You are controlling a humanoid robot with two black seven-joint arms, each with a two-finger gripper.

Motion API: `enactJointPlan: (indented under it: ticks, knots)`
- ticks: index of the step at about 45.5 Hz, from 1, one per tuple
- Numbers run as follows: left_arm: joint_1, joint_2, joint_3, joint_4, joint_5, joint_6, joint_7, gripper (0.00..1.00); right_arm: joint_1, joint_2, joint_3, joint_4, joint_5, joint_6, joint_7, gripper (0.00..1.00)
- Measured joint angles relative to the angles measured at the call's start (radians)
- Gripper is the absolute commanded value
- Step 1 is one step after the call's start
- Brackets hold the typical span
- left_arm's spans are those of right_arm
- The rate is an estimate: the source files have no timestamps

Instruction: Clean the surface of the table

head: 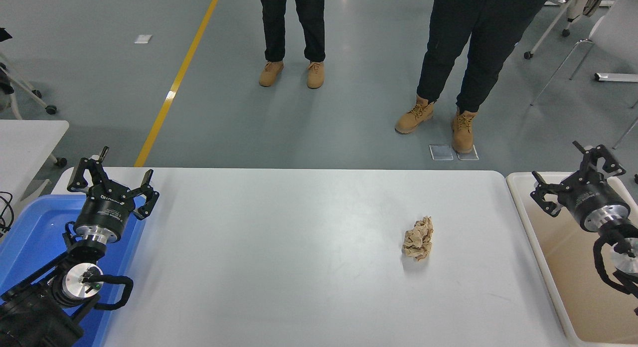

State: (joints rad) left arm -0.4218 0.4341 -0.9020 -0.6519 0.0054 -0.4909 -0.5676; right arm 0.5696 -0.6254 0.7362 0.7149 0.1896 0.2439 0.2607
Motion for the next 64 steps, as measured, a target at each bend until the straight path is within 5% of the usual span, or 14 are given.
enactJointPlan:
  ticks: [20,42,64]
  knots:
    - [0.000,0.000,0.000,0.000,0.001,0.000,0.000,0.99,0.163,-0.117,-0.161,0.006,-0.377,0.029,0.000,0.99]
    - [0.000,0.000,0.000,0.000,0.000,0.000,0.000,0.99,0.534,-0.192,-0.662,0.060,-0.602,0.140,0.000,0.99]
    - [0.000,0.000,0.000,0.000,0.000,0.000,0.000,0.99,0.800,-0.031,-1.043,0.078,-0.932,0.233,-0.001,0.99]
